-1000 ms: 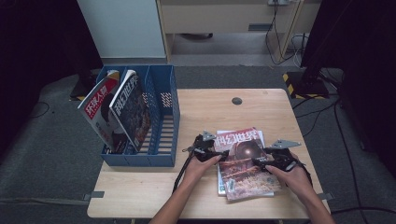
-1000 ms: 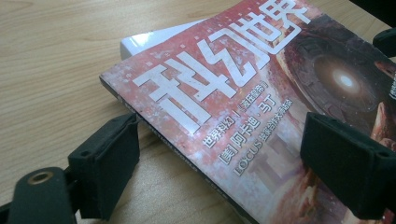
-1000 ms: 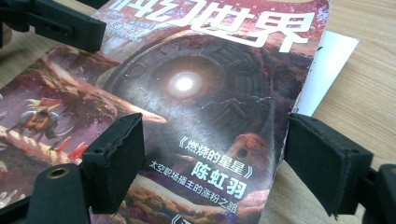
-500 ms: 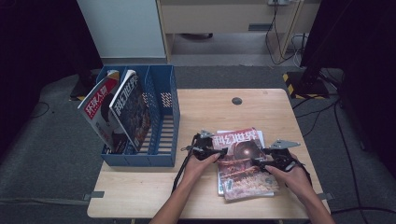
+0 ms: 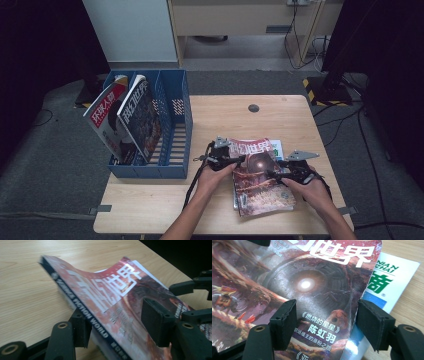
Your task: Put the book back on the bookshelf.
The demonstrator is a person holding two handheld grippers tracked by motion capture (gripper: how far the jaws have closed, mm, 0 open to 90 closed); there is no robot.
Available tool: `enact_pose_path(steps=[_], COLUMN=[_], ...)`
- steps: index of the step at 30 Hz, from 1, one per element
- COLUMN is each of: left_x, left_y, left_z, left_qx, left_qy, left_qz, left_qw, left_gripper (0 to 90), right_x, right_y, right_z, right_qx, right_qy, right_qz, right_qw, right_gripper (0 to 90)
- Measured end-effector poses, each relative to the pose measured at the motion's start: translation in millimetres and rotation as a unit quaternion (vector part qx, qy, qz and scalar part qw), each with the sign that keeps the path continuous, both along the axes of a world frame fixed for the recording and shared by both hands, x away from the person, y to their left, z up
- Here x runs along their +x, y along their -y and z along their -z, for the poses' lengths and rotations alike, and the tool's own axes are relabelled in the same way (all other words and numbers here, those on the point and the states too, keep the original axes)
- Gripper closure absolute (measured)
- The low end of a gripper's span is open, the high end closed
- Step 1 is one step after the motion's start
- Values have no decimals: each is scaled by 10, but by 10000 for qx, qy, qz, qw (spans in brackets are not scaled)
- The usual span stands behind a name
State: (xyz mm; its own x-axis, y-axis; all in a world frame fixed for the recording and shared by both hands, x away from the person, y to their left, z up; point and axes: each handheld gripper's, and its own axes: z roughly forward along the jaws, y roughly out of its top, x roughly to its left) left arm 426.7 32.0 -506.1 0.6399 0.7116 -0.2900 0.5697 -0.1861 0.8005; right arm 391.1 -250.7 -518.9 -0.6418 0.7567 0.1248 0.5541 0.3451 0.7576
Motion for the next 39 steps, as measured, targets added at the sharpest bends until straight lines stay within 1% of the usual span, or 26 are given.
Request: enact_pose_path(steps=[1,3,4,6,8,10,11,14,20,22,24,26,27,28,32,33,34,39], left_x=[-4,-1,1,6,17,31,31,28,25,25,27,25,23,21,18,18,18,-1], left_y=[2,4,13,19,24,36,44,60,97,98,94,102,109,109,109,112,107,100], left_z=[-16,-38,-42,-57,-60,-54,-57,-60,-60,-75,-97,-127,-139,-154,-181,-179,-184,-234], left_qx=[-46,-30,-59,-3,-56,-101,-49,-61,-28,-11,-44,7,-14,13,-13,-60,-42,-134], left_qy=[24,41,22,14,-91,-258,-254,-273,-252,-225,-194,-149,-155,-117,-73,-96,-63,14], left_qz=[-3,-12,8,14,69,174,186,195,149,94,50,31,48,30,-10,-10,-24,-36], left_qw=[10000,10000,10000,10000,9999,9995,9995,9994,9996,9997,9998,9999,9999,9999,10000,9999,10000,9999], left_gripper=[440,445,445,443,444,437,427,426,450,483,522,551,567,575,610,620,625,670], right_x=[0,0,-2,-3,-4,-4,-5,-13,-20,-23,-20,-18,-19,-19,-21,-23,-23,-30], right_y=[-2,-3,-6,-13,-17,-17,-21,-39,-59,-64,-61,-68,-73,-75,-78,-78,-79,-107], right_z=[-1,-1,-1,-1,-1,-2,-4,-7,-13,-16,-12,-4,-3,-1,4,2,2,6], right_qx=[-2,8,12,21,11,-7,-11,-44,-57,-37,-20,1,-14,-14,-22,-53,-71,-118], right_qy=[-7,-12,-21,-20,-8,10,19,23,66,59,42,7,7,14,17,8,22,30], right_qz=[-4,9,14,27,23,3,-1,-11,-29,-13,-15,10,4,7,-1,-25,-37,-48], right_qw=[10000,10000,10000,10000,10000,10000,10000,10000,10000,10000,10000,10000,10000,10000,10000,10000,10000,9999], right_gripper=[328,327,325,322,321,321,318,306,282,281,273,260,256,253,242,238,233,191])
